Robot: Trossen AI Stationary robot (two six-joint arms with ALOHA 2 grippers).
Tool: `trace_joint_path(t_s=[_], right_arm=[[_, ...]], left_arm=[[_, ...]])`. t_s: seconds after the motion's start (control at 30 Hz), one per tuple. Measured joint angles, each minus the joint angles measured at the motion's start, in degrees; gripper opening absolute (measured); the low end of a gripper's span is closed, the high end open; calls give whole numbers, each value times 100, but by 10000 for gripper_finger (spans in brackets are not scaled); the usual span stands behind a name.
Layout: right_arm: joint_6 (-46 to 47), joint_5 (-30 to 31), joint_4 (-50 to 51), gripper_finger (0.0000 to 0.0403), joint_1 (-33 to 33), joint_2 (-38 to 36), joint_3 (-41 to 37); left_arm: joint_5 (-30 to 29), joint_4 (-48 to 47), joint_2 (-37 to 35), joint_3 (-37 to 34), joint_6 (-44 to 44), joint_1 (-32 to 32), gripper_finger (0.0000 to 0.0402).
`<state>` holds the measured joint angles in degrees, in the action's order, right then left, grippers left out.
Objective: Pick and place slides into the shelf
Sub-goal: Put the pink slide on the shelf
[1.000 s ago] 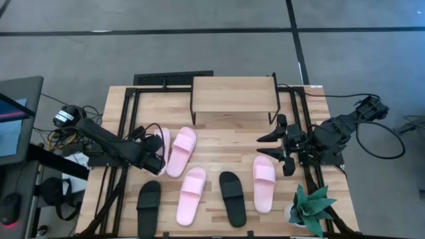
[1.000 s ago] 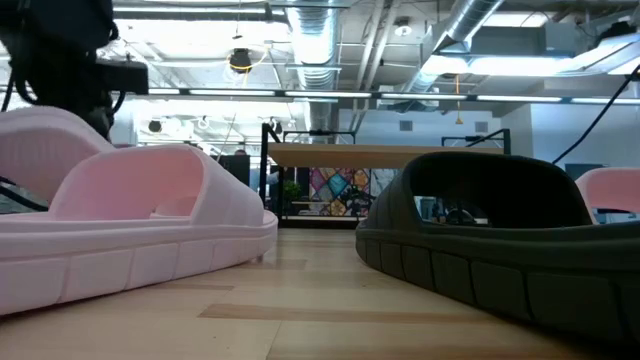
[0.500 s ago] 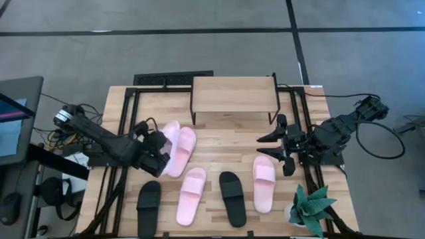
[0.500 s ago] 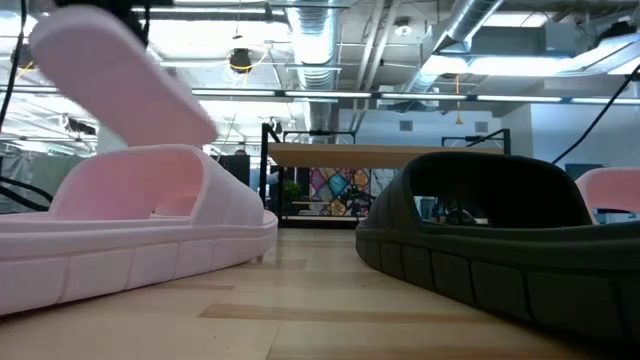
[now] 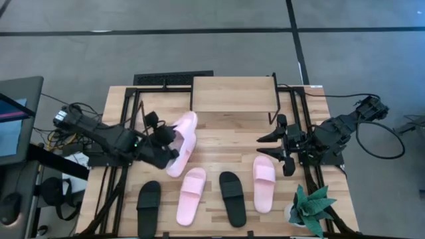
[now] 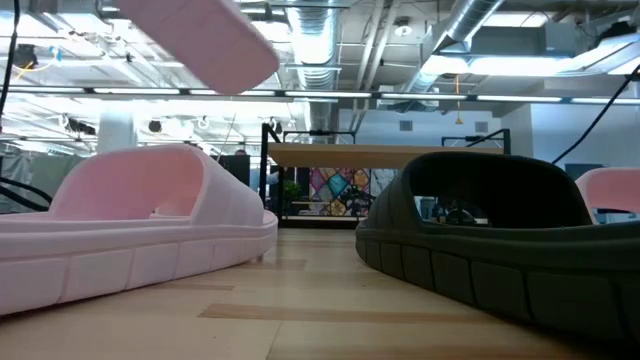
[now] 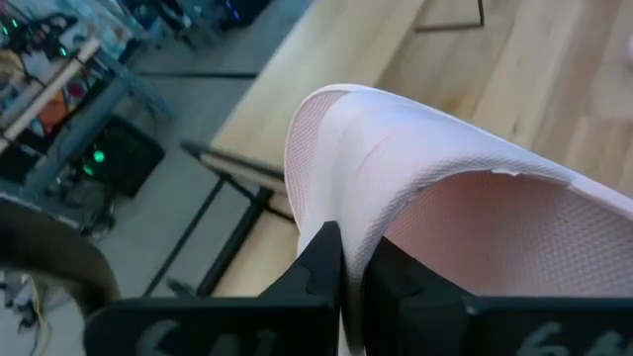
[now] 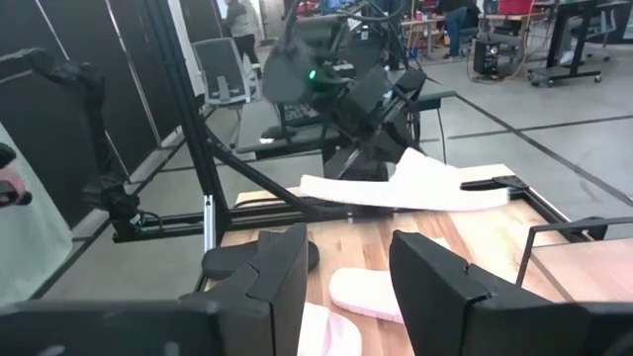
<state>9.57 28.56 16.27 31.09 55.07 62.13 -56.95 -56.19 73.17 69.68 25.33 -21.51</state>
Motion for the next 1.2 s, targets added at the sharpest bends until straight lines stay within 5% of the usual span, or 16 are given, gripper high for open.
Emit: trace_joint_path(t_s=[0.57,0.8,1.2], right_arm=[[-1,-1,-3,132,0,-2,0],[40,0,20,130,0,-2,0],[96,1,130,127,1,-2,0]], left_arm=[[972,3832,367,92,-3530,1865,0],[1458,4009,1466,882,-4005,2383,0],[1406,2519,3661,3895,-4468,3104,0]])
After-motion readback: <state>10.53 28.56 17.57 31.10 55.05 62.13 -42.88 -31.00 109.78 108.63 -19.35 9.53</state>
